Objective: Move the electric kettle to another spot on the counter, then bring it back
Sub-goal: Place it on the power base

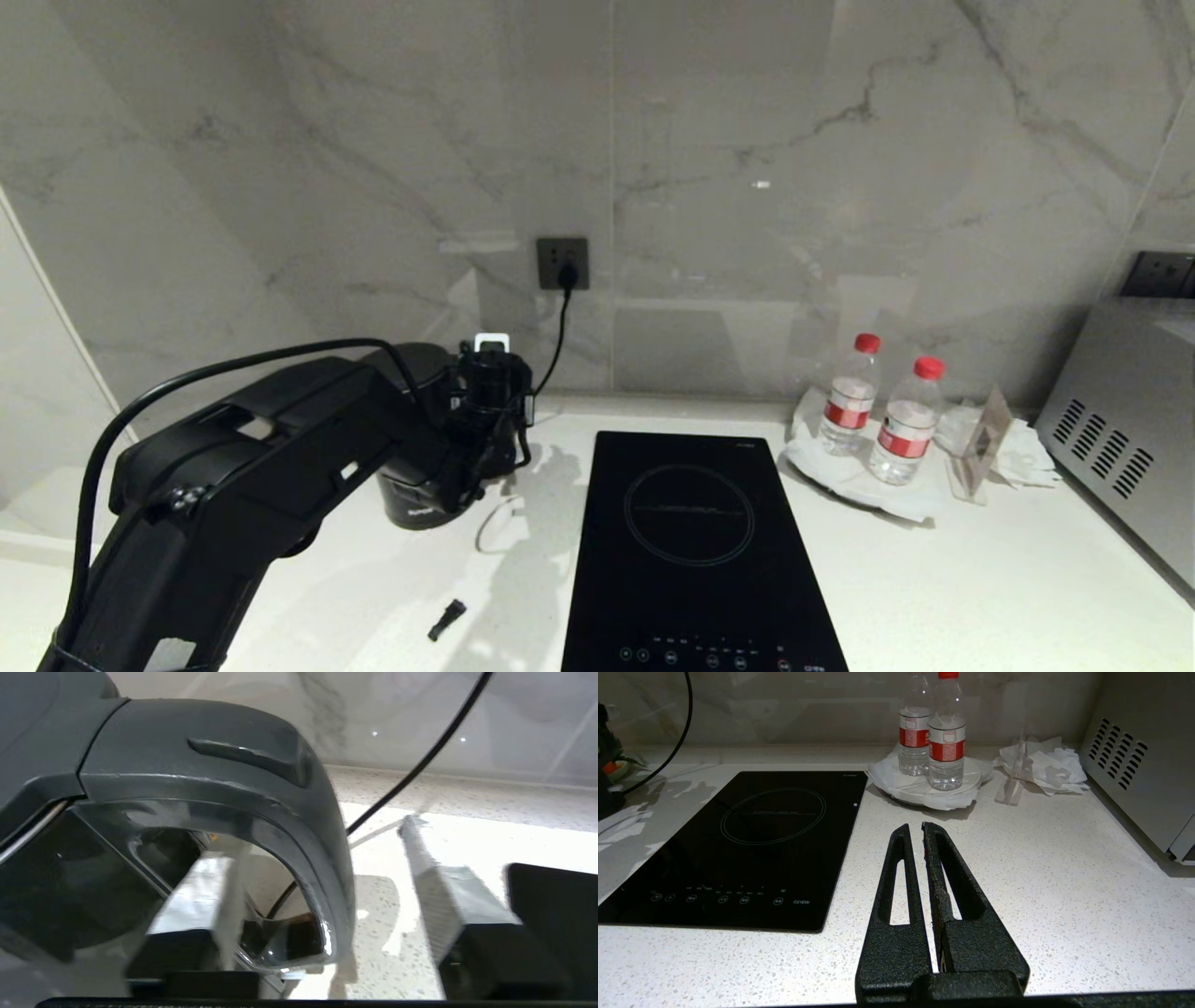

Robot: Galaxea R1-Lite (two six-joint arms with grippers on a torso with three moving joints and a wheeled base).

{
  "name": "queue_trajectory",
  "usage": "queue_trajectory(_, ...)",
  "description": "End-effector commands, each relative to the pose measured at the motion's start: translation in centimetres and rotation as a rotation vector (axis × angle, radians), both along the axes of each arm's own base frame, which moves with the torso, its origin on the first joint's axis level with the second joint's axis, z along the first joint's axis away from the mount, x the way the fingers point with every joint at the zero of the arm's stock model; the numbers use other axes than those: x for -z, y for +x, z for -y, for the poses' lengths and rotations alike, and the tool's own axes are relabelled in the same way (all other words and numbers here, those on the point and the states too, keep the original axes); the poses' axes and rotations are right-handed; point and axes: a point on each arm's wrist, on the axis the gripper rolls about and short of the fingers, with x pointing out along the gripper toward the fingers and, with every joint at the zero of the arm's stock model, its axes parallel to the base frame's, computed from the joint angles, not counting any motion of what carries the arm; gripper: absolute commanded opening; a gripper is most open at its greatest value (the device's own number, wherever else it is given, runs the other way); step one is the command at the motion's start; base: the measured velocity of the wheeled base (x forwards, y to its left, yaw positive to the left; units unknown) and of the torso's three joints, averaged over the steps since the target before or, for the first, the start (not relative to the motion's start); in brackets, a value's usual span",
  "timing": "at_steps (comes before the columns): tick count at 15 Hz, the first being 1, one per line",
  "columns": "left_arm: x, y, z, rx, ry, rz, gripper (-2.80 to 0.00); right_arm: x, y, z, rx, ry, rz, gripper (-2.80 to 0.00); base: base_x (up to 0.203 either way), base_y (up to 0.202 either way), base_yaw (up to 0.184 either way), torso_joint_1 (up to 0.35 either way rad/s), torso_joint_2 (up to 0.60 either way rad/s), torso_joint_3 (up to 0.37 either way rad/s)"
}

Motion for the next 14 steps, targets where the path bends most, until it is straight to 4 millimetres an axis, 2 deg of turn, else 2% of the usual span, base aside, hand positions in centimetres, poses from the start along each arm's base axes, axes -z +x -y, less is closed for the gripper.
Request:
queue_trajectory(1,-0.4,-0.2,0.0,-0.001,-0.004,0.01,0.0,0.0,0.0,0.0,-0.001,0.0,-0.001,-2.8,0.0,0.0,0.0,0.0,0.0,0.0)
queue_trajectory(5,-0.1,-1.8,-0.3,0.013,-0.005,0.007,0.0,0.0,0.0,0.0,-0.001,0.0,-0.001,-2.8,0.0,0.0,0.0,0.0,0.0,0.0)
queue_trajectory(9,1.1,-3.0,-1.2,0.007,-0.002,-0.029,0.0,0.0,0.0,0.0,-0.001,0.0,-0.001,-2.8,0.0,0.0,0.0,0.0,0.0,0.0)
queue_trajectory(14,0.7,-6.1,-1.8,0.026,-0.01,-0.013,0.0,0.0,0.0,0.0,-0.001,0.0,-0.001,-2.8,0.0,0.0,0.0,0.0,0.0,0.0)
